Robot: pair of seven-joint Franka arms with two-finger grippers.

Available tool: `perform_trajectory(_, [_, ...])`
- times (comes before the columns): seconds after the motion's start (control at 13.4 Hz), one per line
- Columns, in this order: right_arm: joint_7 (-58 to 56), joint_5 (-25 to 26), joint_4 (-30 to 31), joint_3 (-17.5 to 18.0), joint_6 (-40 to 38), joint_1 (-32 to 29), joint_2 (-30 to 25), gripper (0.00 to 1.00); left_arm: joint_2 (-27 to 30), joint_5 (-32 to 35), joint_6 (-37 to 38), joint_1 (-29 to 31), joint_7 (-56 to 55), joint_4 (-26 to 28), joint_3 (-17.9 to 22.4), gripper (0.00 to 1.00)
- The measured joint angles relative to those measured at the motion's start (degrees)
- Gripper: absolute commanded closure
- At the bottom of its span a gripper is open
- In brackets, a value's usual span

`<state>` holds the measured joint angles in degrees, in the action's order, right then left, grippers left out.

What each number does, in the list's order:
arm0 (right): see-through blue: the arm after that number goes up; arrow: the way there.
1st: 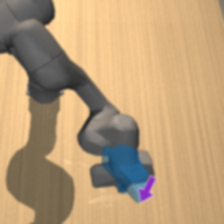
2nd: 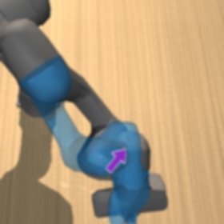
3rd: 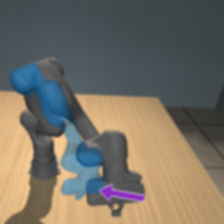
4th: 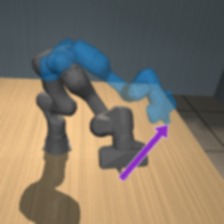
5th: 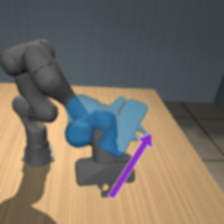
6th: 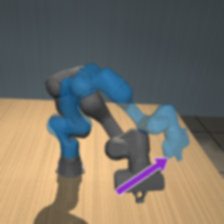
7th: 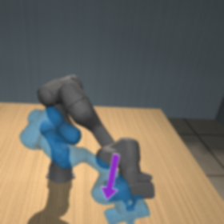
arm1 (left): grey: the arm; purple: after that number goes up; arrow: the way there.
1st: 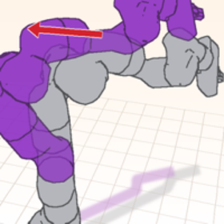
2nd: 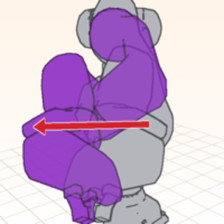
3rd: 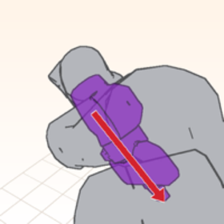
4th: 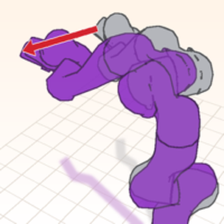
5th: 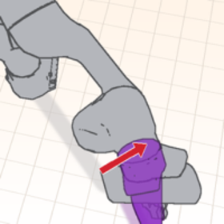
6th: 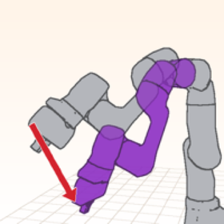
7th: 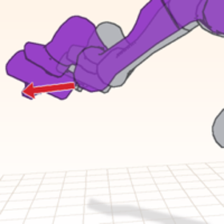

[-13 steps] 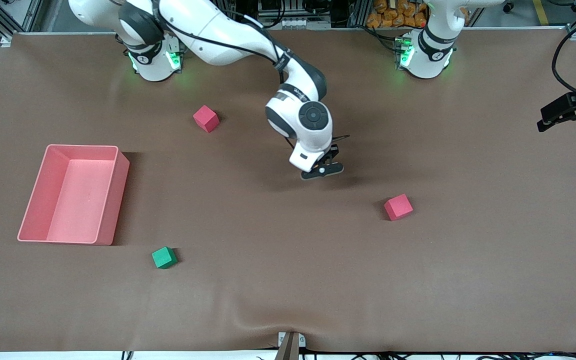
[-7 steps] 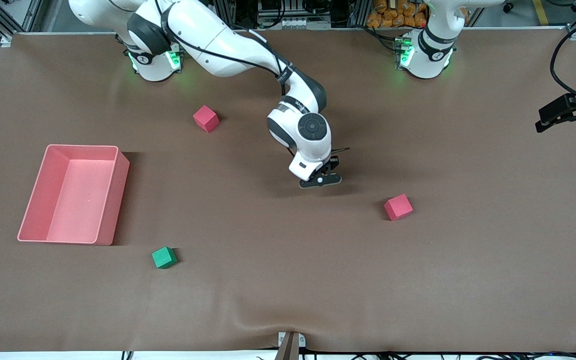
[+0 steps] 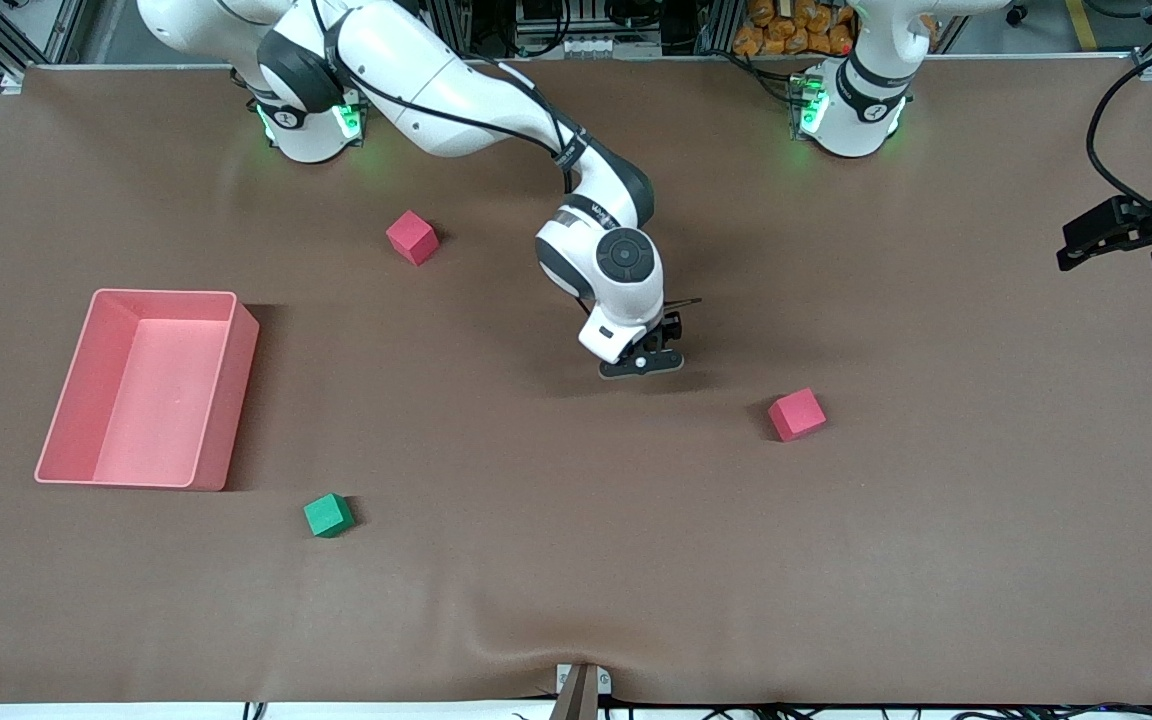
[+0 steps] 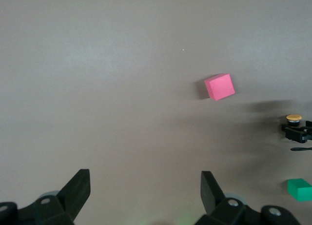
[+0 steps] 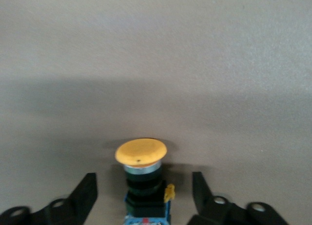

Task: Place and upright button with both arms
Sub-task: 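Set the button down and open the right gripper while the left gripper approaches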

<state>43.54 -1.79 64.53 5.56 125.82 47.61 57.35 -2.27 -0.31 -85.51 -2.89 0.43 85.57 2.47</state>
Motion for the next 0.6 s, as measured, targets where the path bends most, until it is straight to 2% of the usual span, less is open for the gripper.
perform_trajectory(0.3, [0.39,0.00,-2.04,-0.49,-8.53,-1.31,-5.32,0.00,-1.57,-1.96,0.00,-0.49,-0.03,0.02,-0.65,0.00])
perform_trajectory(0.6, [-1.19,0.03,-2.34,-0.97,-16.88,-9.11,-13.23,0.00,-3.93,-2.12,0.00,-3.70,-2.63,-0.03,-1.81,0.00])
